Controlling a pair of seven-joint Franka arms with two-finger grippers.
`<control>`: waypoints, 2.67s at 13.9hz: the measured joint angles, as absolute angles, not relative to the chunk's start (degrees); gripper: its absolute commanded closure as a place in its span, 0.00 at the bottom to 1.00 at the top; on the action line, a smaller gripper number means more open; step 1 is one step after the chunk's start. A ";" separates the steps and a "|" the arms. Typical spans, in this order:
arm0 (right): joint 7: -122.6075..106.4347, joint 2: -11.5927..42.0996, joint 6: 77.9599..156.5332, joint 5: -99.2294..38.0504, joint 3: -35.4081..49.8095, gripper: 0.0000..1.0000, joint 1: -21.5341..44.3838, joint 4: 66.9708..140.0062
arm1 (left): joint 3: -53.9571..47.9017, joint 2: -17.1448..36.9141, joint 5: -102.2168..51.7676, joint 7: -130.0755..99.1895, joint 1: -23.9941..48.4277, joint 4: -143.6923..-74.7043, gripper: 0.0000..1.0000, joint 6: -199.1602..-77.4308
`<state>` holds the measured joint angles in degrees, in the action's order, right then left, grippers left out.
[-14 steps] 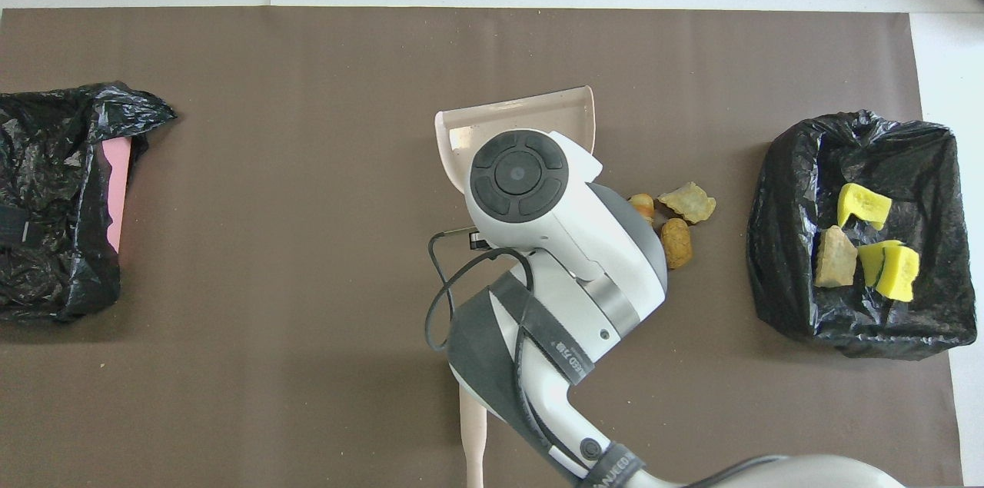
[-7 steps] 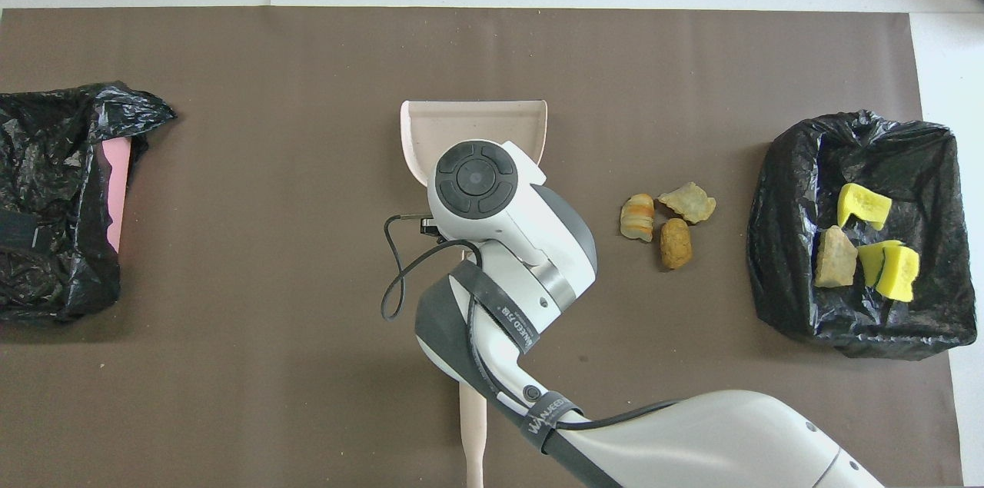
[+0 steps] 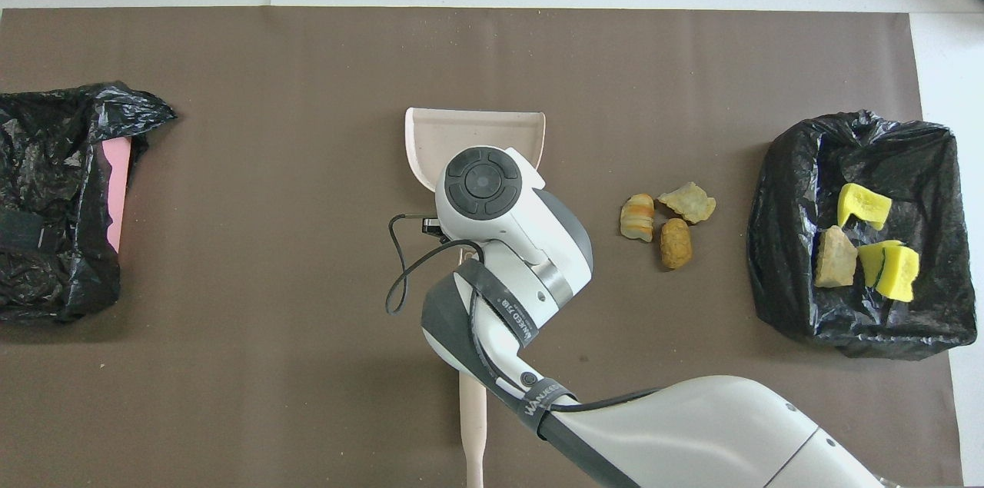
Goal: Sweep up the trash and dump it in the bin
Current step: 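Grasp the dustpan handle with the left gripper, then position the dustpan with the left gripper while the right gripper grasps the brush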
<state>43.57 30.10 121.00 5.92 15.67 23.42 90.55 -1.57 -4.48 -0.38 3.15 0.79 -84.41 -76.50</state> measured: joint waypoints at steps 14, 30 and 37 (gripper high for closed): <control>43.57 0.24 109.23 -5.85 16.90 0.00 30.35 112.59 | -4.06 -1.61 -0.43 -3.90 13.21 -93.82 0.00 -95.84; 52.30 -8.01 128.83 -17.54 16.91 0.00 47.72 142.78 | -3.96 17.50 -0.38 -26.83 34.26 -102.34 0.00 -122.62; 52.30 -7.85 128.83 -17.65 16.91 1.00 47.82 142.72 | -3.85 20.57 -0.37 -29.69 35.04 -102.36 0.71 -126.15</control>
